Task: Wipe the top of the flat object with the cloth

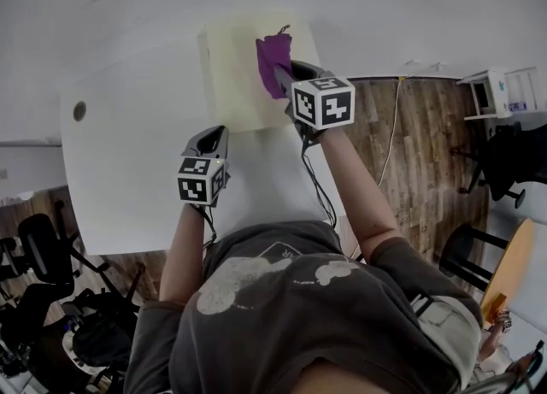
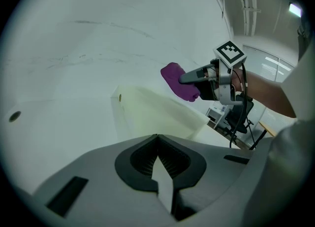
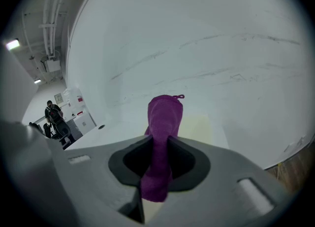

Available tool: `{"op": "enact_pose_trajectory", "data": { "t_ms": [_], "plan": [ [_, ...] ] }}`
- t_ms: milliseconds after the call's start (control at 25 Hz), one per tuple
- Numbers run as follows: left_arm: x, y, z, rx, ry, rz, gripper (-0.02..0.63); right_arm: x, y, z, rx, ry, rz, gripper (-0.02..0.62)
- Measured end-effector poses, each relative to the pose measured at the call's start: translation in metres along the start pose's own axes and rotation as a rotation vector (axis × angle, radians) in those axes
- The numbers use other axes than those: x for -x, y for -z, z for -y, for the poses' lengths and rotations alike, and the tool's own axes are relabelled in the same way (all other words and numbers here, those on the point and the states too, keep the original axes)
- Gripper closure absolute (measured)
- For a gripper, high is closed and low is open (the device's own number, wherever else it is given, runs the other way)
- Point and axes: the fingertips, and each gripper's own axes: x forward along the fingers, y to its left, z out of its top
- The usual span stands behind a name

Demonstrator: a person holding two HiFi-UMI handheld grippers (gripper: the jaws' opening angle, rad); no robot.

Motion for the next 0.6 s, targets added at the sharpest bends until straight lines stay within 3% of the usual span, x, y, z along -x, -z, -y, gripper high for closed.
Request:
{"op": "enact_pose_trajectory", "data": {
  "t_ms": [600],
  "plan": [
    [-0.002, 0.003, -0.004, 0.034, -0.012, -0.03, 0.61, -0.094, -0.029, -0.052, 0.15, -0.116, -0.074, 0.522]
  ]
}}
